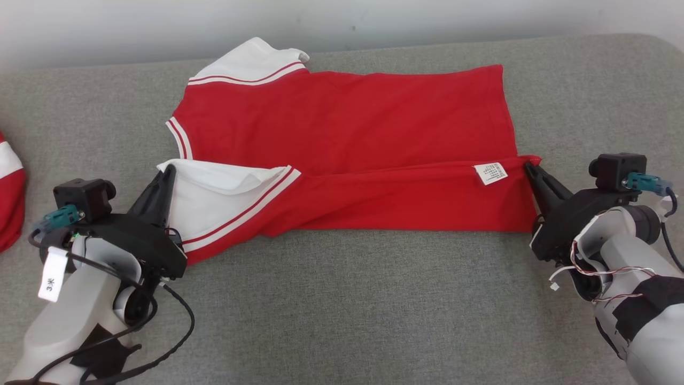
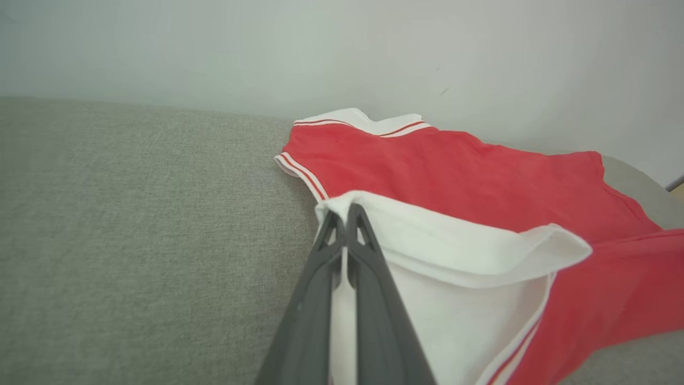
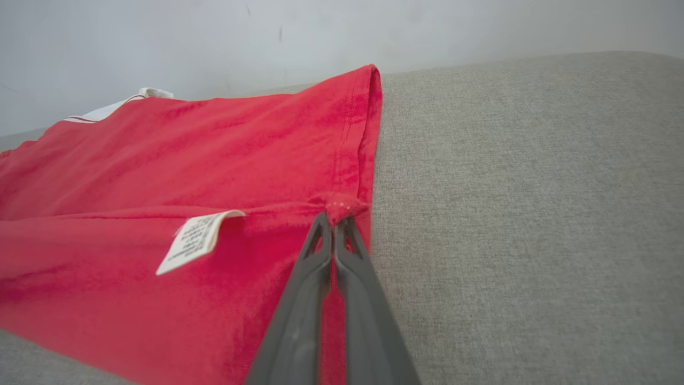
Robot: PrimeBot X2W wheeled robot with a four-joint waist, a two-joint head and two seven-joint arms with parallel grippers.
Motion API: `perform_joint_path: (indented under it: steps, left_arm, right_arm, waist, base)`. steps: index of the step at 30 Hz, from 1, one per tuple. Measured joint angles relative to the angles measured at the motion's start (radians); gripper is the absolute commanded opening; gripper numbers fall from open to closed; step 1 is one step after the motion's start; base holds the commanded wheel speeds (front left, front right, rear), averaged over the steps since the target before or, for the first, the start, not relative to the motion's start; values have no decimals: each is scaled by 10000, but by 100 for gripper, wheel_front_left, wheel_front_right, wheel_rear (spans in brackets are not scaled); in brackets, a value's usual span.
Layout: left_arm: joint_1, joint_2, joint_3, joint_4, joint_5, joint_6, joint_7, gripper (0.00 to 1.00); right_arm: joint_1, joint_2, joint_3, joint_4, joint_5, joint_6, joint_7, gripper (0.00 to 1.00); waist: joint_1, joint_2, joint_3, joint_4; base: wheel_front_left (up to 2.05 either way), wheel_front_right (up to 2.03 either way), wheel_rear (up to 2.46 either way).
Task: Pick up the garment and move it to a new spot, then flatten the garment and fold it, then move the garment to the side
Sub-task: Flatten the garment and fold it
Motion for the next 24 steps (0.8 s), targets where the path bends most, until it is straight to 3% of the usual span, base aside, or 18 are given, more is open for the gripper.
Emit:
perform_joint_path:
  steps: [6,7,8,9,17,24]
  left_arm:
    - [-253,-2,-435,487,-313,-2,-125,0]
    - [-304,21,-466,598,-261,0,-128,0]
    - [-339,21,-462,673,-244,0,-132,36]
    - [-348,6,-435,723,-244,-2,-157,100]
    - [44,-94,422,146,523,17,-159,100]
    - [1506,-240,2096,-1697,1839,723,-163,100]
  right_arm:
    - [-233,58,537,412,391,0,-255,0]
    - [-255,52,617,468,422,0,-307,25]
    - [-273,52,704,522,466,0,-355,50]
    - [-291,50,788,566,512,0,-420,100]
    - [-322,-150,1321,679,807,0,-918,100]
    - [106,-476,1336,174,616,0,-1250,100]
  waist:
    - [0,0,-25,2]
    - [0,0,-42,10]
    - [0,0,-64,17]
    - [0,0,-89,27]
    - [-2,0,-431,102]
    - [-2,-1,-793,131]
  base:
    - [0,0,0]
    - [0,0,0]
    - [0,0,0]
    - [0,0,0]
    - [0,0,0]
    - [0,0,0]
